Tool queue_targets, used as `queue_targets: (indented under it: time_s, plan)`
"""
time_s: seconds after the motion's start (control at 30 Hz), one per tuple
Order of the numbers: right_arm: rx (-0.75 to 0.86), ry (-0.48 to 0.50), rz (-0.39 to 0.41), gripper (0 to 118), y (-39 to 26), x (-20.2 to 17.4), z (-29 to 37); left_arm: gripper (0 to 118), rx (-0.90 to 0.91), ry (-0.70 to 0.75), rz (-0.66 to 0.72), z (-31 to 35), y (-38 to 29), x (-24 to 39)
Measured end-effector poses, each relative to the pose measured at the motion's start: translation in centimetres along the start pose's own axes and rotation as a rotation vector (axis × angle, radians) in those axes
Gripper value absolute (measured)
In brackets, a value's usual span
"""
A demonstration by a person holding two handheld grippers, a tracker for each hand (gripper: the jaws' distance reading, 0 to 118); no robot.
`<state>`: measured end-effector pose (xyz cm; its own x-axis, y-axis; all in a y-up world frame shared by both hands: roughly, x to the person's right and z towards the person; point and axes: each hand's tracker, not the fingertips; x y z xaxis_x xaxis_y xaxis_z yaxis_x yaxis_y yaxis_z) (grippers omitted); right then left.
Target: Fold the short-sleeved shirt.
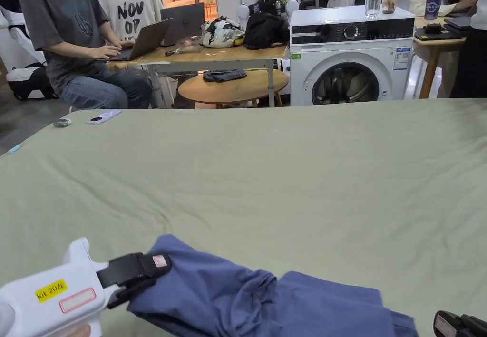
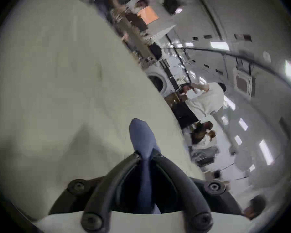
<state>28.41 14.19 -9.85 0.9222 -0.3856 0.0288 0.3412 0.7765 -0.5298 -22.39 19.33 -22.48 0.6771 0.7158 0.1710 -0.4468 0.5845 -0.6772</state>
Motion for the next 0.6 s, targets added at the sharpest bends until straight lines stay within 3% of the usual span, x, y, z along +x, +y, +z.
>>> queue_targets:
  time_s: [0.13,0.4,0.43,0.47,0.5,0.53,0.6]
  plan:
    - [0.026,-0.007,-0.013,0,0.3,0.0,0.3,2,-0.116,-0.077,-0.223,-3.7,-2.1,7.5]
    - [0.048,-0.035,0.0,0,-0.2,0.2,2.3,3,-0.485,-0.159,-0.316,-20.1,-12.6,11.8]
    - [0.046,-0.045,0.0,0,-0.3,0.5,2.4,9,-0.516,-0.146,-0.357,-20.0,-13.5,13.6]
    - [0.043,-0.058,-0.005,0,-0.5,0.9,2.4,25,-0.544,-0.107,-0.416,-20.6,-14.0,14.3]
    - [0.039,-0.064,-0.013,0,-0.6,1.3,2.5,32,-0.559,-0.093,-0.466,-20.9,-14.1,14.8]
    - [0.038,-0.064,-0.021,0,-0.7,1.5,2.6,32,-0.551,-0.129,-0.466,-20.6,-13.9,14.9]
    - [0.041,-0.064,-0.041,0,-1.0,2.2,2.8,58,-0.498,-0.286,-0.413,-19.0,-12.6,15.2]
